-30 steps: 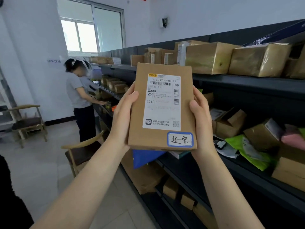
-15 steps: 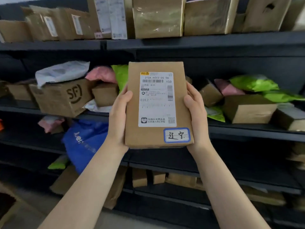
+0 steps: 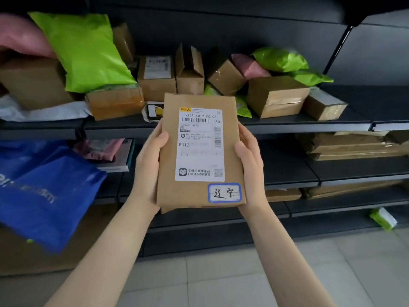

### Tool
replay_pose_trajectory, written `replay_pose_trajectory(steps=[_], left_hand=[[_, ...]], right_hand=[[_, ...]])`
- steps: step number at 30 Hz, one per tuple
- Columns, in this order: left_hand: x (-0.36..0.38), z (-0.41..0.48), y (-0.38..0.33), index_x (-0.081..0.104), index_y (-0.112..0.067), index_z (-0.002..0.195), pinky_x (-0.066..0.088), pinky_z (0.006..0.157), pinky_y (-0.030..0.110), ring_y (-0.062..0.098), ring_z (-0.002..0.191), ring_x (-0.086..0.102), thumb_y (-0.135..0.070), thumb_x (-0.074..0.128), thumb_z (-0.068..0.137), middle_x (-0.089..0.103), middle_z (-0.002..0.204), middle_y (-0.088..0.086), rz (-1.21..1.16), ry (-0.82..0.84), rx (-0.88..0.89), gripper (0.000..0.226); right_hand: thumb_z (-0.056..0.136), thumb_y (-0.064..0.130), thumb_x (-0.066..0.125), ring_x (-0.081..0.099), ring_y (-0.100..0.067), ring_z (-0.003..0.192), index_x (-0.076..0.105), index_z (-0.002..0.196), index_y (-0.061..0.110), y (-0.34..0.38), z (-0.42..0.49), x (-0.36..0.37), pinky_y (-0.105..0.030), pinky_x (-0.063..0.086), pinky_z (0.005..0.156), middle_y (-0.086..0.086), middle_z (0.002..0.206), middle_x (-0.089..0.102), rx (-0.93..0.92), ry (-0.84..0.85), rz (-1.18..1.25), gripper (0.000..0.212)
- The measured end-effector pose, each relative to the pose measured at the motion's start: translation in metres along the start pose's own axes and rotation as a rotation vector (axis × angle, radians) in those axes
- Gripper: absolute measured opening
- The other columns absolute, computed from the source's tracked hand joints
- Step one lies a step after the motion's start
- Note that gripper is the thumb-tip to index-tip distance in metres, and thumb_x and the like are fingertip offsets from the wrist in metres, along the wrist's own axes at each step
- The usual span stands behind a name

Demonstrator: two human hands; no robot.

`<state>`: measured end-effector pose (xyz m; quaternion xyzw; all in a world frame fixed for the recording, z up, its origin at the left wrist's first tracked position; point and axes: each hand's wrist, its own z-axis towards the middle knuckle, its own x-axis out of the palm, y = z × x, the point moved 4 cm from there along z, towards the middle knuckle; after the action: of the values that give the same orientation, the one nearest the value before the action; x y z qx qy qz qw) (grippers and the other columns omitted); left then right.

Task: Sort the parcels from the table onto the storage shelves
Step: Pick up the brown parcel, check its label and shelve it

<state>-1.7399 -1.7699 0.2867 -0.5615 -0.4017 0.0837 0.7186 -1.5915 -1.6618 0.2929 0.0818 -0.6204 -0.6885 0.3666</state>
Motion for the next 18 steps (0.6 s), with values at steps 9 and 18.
replay_pose_trajectory(steps=[9,18], left_hand=[[-0.054,0.019,0.139,0.057,-0.034,0.14,0.059,0.079,0.033,0.02,0.111,0.072,-0.038,0.055,0.092,0.073,0.126,0.002,0.06,-0.199,-0.204,0.048],[-0.11,0.116,0.2,0.055,-0.026,0.142,0.047,0.104,0.054,0.034,0.119,0.064,-0.039,0.049,0.099,0.069,0.13,0.014,0.093,-0.315,-0.432,0.046]], right_hand=[[0.091,0.031,0.059,0.069,-0.026,0.118,0.059,0.135,0.035,-0.134,0.014,-0.067,-0.033,0.061,0.083,-0.001,0.135,0.068,0.302,-0.056,0.017,0.044],[0.102,0.017,0.052,0.074,-0.02,0.098,0.062,0.128,0.027,-0.258,0.101,-0.069,-0.029,0.061,0.074,-0.014,0.129,0.069,0.508,-0.067,-0.012,0.03]])
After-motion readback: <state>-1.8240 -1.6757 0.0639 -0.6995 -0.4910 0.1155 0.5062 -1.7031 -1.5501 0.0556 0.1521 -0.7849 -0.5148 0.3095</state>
